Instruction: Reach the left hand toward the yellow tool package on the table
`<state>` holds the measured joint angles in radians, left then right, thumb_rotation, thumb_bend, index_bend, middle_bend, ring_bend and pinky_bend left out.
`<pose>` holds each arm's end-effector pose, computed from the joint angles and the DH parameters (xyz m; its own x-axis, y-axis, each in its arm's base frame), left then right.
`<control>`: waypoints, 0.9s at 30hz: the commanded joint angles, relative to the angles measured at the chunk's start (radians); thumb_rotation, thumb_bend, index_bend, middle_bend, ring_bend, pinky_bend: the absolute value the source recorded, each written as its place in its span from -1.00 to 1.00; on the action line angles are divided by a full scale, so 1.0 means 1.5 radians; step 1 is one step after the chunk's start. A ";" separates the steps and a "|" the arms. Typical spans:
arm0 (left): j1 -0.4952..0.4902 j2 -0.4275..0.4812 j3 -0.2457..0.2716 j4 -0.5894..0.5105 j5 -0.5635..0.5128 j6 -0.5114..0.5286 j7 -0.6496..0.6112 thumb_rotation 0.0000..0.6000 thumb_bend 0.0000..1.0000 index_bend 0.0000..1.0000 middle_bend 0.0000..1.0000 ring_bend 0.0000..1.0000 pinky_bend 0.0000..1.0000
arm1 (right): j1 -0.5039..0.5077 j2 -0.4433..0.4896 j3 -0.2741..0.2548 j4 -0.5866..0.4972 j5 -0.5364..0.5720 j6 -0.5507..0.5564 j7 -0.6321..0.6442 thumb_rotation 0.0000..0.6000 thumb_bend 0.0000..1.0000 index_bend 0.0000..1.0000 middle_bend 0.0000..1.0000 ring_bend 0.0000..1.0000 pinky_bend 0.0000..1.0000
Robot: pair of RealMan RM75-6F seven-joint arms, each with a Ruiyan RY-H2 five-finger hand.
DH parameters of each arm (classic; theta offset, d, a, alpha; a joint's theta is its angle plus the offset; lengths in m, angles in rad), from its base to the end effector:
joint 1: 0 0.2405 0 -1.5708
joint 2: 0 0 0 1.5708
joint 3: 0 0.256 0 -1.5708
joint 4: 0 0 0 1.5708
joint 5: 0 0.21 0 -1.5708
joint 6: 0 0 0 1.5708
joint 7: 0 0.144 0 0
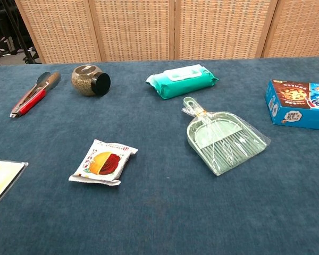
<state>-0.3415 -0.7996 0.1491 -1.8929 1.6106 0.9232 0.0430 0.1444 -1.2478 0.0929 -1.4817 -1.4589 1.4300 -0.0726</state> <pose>-0.2756 0.1742 0.1395 0.5561 0.5551 0.6186 0.8291 -0.3190 -0.4591 -0.3181 -0.2102 0.1306 0.4536 0.0096 0.8912 -0.8911 -0.0127 0.4537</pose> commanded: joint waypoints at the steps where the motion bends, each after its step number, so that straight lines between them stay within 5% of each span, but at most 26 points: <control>1: -0.008 -0.010 0.010 0.008 -0.008 -0.024 0.004 1.00 -0.01 -1.00 0.39 0.50 0.13 | 0.000 0.000 0.000 0.001 0.001 0.000 0.001 1.00 -0.69 -1.00 -1.00 -1.00 -1.00; 27: -0.013 -0.049 0.034 0.045 -0.045 -0.065 0.018 1.00 0.00 -1.00 0.39 0.50 0.14 | -0.001 0.000 0.000 0.002 -0.002 0.005 0.002 1.00 -0.69 -1.00 -1.00 -1.00 -1.00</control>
<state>-0.3610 -0.8733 0.1989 -1.8261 1.5420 0.8257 0.0700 0.1428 -1.2478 0.0934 -1.4789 -1.4614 1.4375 -0.0692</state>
